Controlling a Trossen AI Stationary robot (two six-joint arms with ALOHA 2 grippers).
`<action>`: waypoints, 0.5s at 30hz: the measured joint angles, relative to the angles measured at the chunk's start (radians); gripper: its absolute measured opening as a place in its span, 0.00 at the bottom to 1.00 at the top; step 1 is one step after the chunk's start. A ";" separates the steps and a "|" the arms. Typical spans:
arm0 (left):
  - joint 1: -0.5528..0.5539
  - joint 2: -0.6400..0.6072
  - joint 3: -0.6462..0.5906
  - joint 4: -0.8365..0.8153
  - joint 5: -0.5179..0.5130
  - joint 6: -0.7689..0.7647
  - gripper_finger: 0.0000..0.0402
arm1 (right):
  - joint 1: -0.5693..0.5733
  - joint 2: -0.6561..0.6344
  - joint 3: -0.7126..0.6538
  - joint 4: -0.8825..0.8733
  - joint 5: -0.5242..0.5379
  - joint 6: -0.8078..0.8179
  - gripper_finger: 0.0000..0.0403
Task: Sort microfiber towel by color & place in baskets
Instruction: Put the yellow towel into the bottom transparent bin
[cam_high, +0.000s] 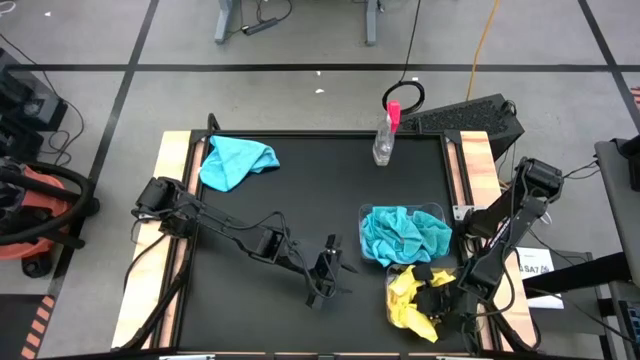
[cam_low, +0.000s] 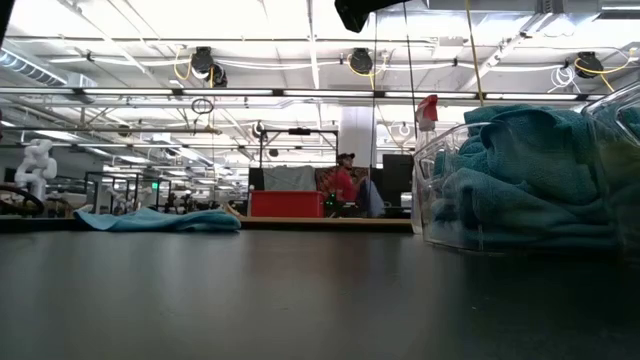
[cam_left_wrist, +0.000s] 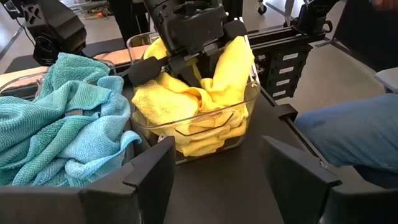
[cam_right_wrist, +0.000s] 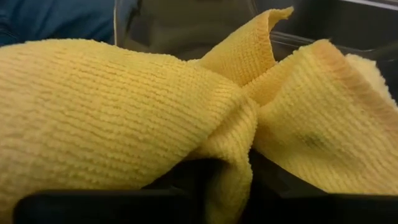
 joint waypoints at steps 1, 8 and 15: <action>0.000 0.000 0.000 0.000 0.000 0.000 0.60 | 0.000 -0.009 0.005 -0.008 -0.002 0.000 0.20; 0.000 0.000 0.000 -0.001 0.000 0.000 0.60 | 0.000 -0.083 0.111 -0.194 -0.014 -0.011 0.31; 0.000 0.000 0.000 -0.001 0.000 -0.001 0.60 | 0.001 -0.102 0.295 -0.434 -0.008 -0.030 0.39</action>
